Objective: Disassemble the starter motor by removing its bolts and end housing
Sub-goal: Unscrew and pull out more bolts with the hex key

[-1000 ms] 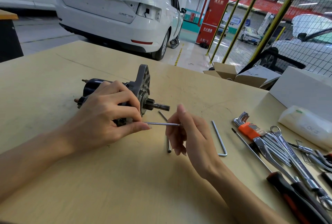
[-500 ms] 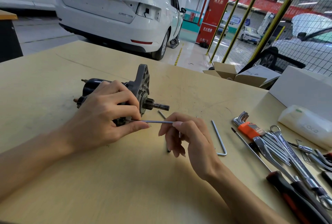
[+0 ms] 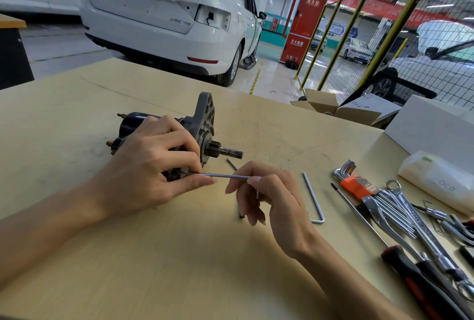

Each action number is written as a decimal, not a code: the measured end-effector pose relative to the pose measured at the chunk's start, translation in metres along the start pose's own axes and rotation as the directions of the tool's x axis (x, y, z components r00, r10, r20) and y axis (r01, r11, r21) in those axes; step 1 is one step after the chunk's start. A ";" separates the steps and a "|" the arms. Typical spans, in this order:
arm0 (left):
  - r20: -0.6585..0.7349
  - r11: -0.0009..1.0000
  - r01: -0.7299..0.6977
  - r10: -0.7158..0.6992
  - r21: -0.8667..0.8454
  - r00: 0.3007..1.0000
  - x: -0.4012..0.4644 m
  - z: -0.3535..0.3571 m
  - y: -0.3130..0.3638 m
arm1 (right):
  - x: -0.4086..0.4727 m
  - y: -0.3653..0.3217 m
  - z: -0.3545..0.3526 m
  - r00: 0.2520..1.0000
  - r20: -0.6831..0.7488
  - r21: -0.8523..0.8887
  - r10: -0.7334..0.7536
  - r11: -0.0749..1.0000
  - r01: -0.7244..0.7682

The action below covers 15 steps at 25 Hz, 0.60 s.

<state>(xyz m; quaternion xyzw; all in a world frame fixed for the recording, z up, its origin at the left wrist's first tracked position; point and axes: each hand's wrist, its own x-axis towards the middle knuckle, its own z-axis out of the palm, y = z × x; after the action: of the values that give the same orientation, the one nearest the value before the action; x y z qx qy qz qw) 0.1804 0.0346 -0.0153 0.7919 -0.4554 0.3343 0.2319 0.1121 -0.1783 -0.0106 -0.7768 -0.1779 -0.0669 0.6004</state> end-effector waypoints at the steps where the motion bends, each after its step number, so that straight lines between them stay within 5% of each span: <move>1: 0.000 1.000 0.001 -0.001 -0.001 1.000 0.000 0.000 0.000 | 0.000 0.000 0.000 1.000 0.001 0.002 0.001 1.000 -0.001; 15: -0.012 1.000 0.010 -0.010 -0.001 1.000 0.001 0.001 0.000 | 0.001 0.002 0.002 1.000 -0.012 -0.021 -0.017 1.000 0.016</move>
<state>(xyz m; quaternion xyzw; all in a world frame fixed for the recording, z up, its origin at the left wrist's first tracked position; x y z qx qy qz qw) 0.1808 0.0336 -0.0151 0.7920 -0.4502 0.3378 0.2365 0.1139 -0.1768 -0.0129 -0.7810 -0.1799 -0.0786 0.5929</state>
